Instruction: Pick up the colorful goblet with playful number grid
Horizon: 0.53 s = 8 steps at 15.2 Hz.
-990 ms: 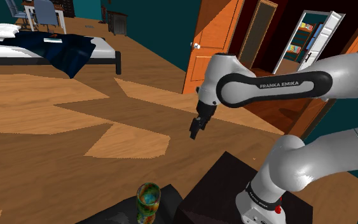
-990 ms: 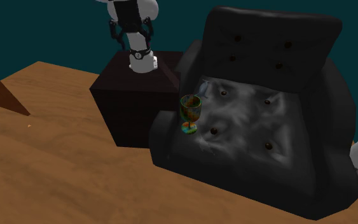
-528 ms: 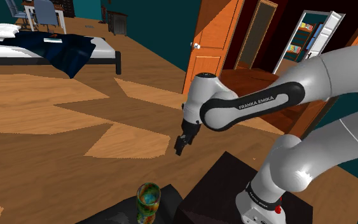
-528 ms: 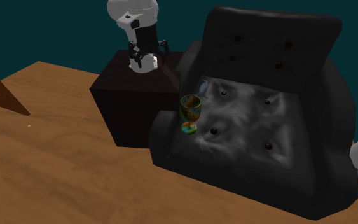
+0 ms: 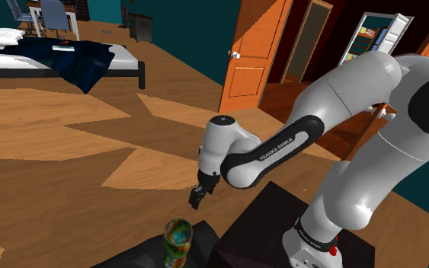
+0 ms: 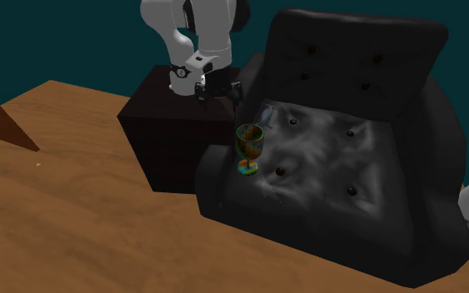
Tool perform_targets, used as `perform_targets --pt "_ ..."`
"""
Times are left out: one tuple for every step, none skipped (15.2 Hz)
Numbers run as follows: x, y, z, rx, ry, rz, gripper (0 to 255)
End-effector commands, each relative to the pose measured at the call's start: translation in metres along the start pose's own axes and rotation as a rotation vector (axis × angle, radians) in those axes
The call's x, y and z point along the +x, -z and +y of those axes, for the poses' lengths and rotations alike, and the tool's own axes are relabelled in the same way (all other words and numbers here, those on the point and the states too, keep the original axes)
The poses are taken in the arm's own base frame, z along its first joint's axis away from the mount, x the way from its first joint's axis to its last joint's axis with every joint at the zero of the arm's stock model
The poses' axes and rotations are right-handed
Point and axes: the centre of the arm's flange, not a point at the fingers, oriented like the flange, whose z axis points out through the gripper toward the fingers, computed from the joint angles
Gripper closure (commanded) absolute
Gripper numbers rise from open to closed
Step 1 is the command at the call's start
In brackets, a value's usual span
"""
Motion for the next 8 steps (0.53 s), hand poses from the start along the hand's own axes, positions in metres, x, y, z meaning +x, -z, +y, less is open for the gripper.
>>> perform_targets --pt "0.005 -0.023 -0.016 0.0 0.0 0.001 0" --pt "0.008 -0.034 -0.024 -0.001 0.0 0.001 0" --pt "0.01 -0.044 -0.032 -0.002 0.0 0.001 0" --pt "0.013 -0.055 -0.04 -0.003 0.0 0.001 0" --pt "0.015 -0.065 -0.047 -0.004 0.001 0.001 0" --pt "0.018 -0.076 -0.055 -0.005 0.001 0.001 0" --pt "0.018 -0.078 -0.057 -0.005 0.001 0.001 0" --pt "0.018 -0.083 -0.057 -0.005 0.001 0.001 0"
